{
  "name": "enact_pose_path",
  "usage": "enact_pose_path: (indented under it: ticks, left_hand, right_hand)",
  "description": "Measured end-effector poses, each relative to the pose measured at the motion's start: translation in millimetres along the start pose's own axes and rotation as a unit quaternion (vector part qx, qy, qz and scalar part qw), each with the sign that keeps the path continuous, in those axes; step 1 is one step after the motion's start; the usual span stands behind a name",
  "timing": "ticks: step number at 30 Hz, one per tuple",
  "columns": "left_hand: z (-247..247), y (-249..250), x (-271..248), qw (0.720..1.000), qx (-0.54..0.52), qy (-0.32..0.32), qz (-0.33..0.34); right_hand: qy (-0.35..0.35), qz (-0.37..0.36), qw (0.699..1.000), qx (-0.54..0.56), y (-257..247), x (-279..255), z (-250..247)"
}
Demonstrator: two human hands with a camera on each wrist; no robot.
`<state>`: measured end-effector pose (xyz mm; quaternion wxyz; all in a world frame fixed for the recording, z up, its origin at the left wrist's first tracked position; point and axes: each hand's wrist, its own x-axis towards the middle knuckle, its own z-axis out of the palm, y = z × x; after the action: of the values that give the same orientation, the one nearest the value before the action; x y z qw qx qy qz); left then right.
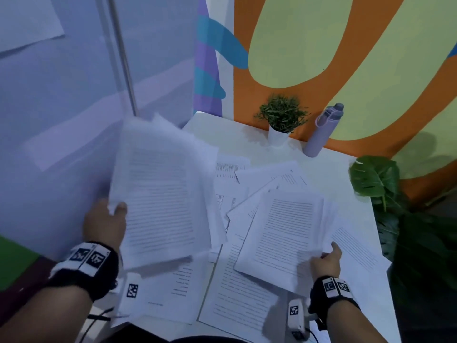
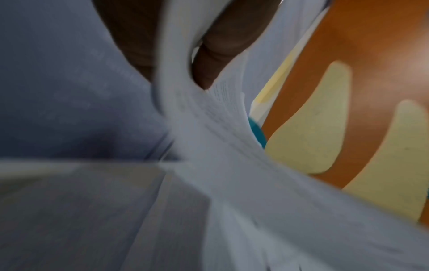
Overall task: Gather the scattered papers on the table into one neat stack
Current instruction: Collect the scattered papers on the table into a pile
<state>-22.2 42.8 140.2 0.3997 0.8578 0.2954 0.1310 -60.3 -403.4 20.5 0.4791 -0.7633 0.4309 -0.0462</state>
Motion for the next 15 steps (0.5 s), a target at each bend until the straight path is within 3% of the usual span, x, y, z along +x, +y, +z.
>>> enact_pose_path:
  ticks: [5,10,15]
  left_hand:
    - [59.4,-67.8,-7.7,0.969,0.088,-0.207,-0.107]
    - [79.3,-86.8,-18.4,0.945,0.139,-0.256,-0.152]
    - [87.1,-85.8,-23.0,0.937,0.138,-0.296,-0.125]
  right_hand:
    - [-0.101,0.007,0.989,-0.106,33.5,-8.2,0.0]
    - [-0.139,0.006,0.982,-0.131,51.3,-36.1,3.3]
    - [-0.190,0.022,0.975,-0.117,54.9,-57.3,15.2]
